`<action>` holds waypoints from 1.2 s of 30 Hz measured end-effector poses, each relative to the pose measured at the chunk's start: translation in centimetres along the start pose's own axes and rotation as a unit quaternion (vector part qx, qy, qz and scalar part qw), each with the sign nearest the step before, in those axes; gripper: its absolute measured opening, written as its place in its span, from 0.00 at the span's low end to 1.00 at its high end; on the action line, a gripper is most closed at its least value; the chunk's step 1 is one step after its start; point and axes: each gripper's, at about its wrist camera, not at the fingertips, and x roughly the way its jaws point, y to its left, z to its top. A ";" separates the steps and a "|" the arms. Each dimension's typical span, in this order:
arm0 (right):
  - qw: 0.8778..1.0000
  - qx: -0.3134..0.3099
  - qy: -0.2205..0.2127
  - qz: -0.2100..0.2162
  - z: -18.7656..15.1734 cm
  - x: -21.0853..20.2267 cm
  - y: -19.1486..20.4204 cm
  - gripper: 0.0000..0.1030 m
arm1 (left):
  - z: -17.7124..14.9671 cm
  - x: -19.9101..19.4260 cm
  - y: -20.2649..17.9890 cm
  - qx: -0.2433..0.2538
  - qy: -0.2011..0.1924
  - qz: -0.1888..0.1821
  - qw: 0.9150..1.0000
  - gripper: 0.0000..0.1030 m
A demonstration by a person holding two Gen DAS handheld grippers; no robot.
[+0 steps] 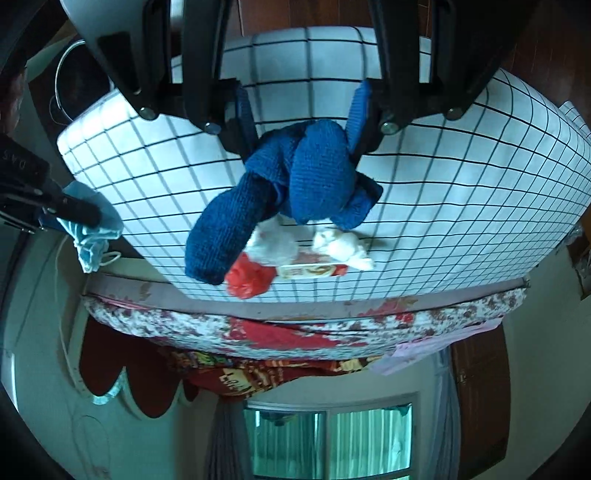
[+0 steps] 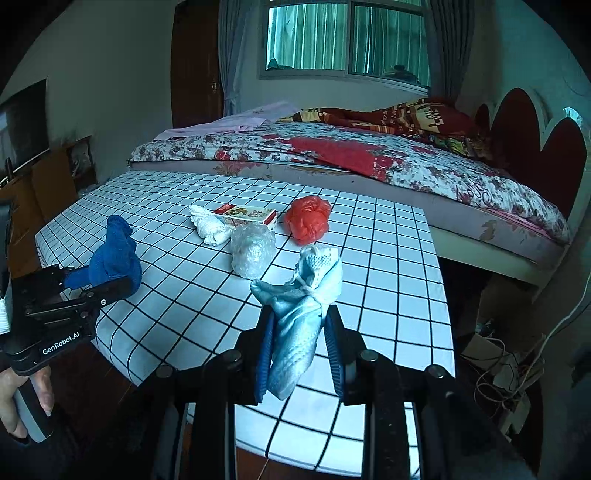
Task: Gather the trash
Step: 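Carry the blue sock and light-blue shoe over the black bin with both tools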
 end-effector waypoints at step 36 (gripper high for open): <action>0.989 0.104 0.004 -0.108 -10.5 -12.0 -13.0 0.28 | -3.1 -3.1 -20.7 0.138 0.007 -0.162 0.977 0.43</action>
